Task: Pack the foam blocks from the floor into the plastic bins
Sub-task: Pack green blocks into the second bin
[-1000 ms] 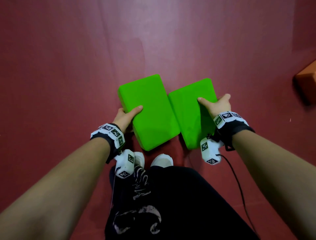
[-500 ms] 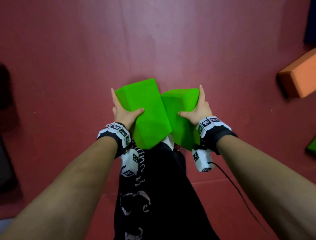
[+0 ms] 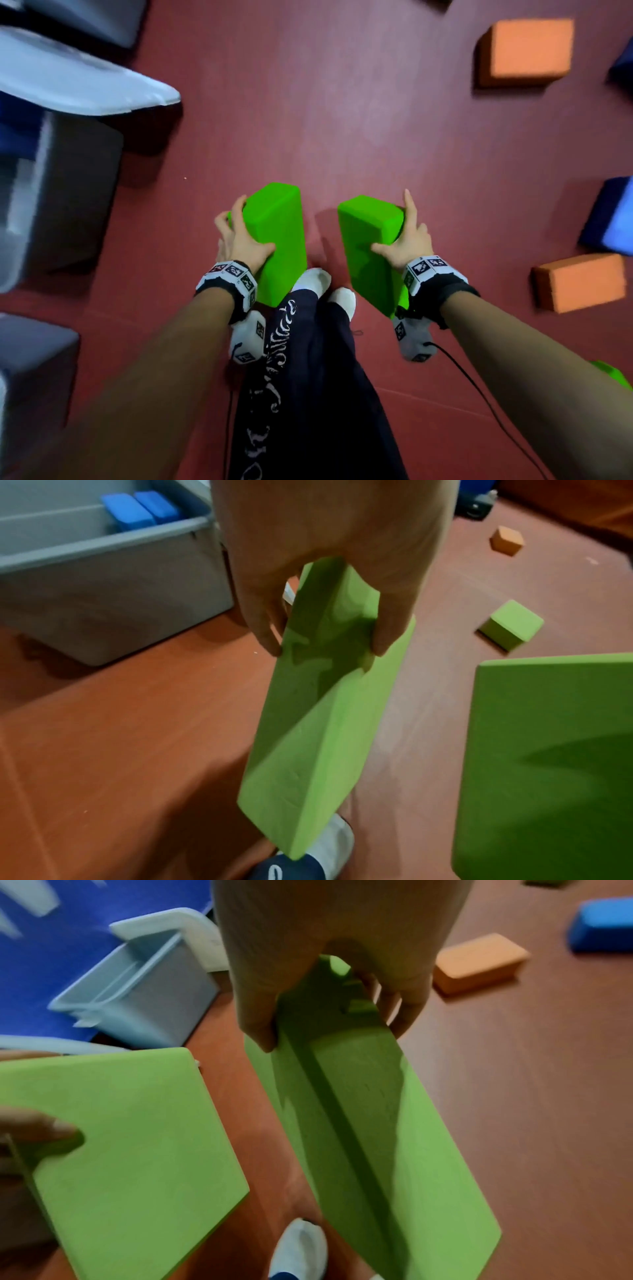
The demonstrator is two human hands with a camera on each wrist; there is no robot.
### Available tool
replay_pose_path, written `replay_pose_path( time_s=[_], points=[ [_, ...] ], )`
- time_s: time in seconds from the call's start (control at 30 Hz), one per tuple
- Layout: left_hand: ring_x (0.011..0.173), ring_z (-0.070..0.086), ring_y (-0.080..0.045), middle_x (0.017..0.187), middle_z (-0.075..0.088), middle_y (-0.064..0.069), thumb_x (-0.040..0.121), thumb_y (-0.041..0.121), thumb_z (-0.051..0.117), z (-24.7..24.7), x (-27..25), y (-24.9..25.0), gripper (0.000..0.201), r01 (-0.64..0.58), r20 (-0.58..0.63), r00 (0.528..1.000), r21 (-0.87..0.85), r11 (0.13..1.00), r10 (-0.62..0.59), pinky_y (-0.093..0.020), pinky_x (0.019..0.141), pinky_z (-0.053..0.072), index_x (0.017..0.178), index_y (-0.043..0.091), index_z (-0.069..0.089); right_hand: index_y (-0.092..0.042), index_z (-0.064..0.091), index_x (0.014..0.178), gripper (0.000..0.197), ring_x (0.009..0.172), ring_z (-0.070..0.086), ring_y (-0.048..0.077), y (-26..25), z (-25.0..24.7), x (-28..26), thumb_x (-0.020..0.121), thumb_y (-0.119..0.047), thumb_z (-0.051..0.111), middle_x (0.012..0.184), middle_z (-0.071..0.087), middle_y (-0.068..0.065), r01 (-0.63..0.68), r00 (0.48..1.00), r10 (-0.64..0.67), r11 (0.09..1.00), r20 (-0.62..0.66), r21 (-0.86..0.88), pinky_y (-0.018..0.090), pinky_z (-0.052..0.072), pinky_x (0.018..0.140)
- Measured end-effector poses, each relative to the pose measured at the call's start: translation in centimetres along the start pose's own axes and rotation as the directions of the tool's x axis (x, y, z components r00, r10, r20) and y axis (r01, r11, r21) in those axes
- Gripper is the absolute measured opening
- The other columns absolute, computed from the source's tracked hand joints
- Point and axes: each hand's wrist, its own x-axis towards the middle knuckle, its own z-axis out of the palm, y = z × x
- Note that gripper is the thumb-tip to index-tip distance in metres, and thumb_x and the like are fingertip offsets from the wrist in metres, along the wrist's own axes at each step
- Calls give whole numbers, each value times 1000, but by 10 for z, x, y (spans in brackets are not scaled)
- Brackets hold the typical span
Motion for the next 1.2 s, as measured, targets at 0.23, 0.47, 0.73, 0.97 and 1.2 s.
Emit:
replay_pose_path(
  time_s=[0.23, 0.47, 0.73, 0.97, 1.2],
  points=[
    [111, 51, -37, 135, 30, -8, 66, 24, 80, -57, -9, -81, 92, 168, -150, 970, -165, 972, -193, -42, 95, 45, 141, 35, 29, -21, 25, 138, 91, 113, 51, 44, -110, 39, -12, 66, -36, 78, 127, 41, 18, 197, 979, -189, 971, 75, -134, 45, 43, 96],
    [121, 44, -36, 141, 28, -4, 66, 23, 80, -82, -33, -180, 101, 370, -152, 900, -227, 901, -408, -47, 95, 44, 146, 32, 19, -11, 30, 131, 85, 105, 55, 41, -208, 101, -46, 69, -46, 78, 128, 40, 15, 390, 920, -374, 896, 115, -213, 44, 45, 88],
    [110, 55, -36, 131, 34, -8, 61, 43, 84, -177, -21, -266, 91, 409, -202, 821, -443, 798, -534, -45, 93, 47, 133, 18, 34, -10, 27, 137, 89, 104, 55, 42, -329, 174, -97, 71, -42, 77, 128, 37, 16, 522, 853, -472, 783, 223, -339, 44, 45, 86],
    [109, 54, -37, 128, 38, -14, 64, 33, 82, -276, 13, -296, 83, 441, -229, 735, -554, 706, -638, -44, 92, 45, 128, 6, 36, -9, 34, 135, 89, 116, 46, 38, -460, 220, -118, 68, -49, 75, 123, 46, 19, 668, 744, -603, 648, 290, -366, 42, 39, 97],
    [113, 50, -41, 132, 32, -13, 62, 26, 83, -356, 58, -289, 89, 539, -178, 621, -610, 581, -763, -45, 99, 42, 132, 7, 32, -12, 33, 132, 90, 115, 44, 37, -581, 242, -118, 61, -43, 78, 123, 42, 16, 737, 674, -614, 522, 410, -429, 46, 39, 99]
  ],
)
